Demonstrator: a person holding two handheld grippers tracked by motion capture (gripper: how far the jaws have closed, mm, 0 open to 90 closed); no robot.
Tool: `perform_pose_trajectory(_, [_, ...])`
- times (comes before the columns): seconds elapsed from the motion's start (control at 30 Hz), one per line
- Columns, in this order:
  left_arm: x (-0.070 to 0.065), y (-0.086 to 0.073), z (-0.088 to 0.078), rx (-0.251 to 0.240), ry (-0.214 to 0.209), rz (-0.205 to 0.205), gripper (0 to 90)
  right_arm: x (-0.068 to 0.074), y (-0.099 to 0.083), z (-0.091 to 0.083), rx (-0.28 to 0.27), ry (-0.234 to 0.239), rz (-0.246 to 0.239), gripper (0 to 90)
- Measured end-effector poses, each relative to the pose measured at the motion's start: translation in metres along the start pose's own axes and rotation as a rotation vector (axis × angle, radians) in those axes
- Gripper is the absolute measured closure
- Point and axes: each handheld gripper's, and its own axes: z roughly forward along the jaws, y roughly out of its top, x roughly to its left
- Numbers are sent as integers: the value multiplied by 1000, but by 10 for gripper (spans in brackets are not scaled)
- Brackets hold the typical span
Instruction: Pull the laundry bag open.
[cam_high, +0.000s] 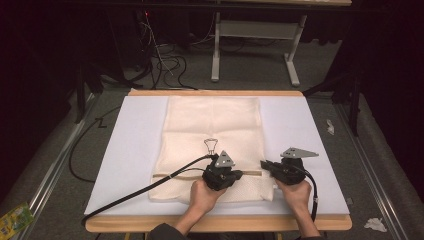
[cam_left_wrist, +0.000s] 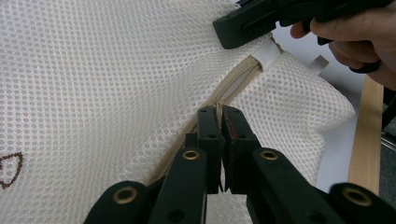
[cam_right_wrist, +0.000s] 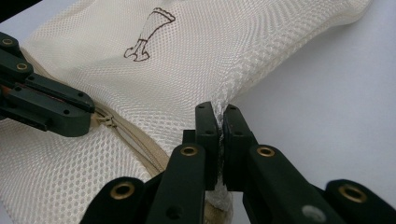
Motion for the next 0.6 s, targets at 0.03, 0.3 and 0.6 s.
perform_pose_trajectory(0.03, [1, 0, -1, 1, 4, 3, 871, 0, 0, 0, 0, 1, 2, 887])
perform_pose_trajectory(0.3, [4, -2, -5, -4, 5, -10, 871, -1, 1, 0, 1, -2, 3, 887])
perform_pose_trajectory(0.6, [9, -4, -11, -8, 12, -21, 871, -2, 1, -1, 2, -7, 3, 887])
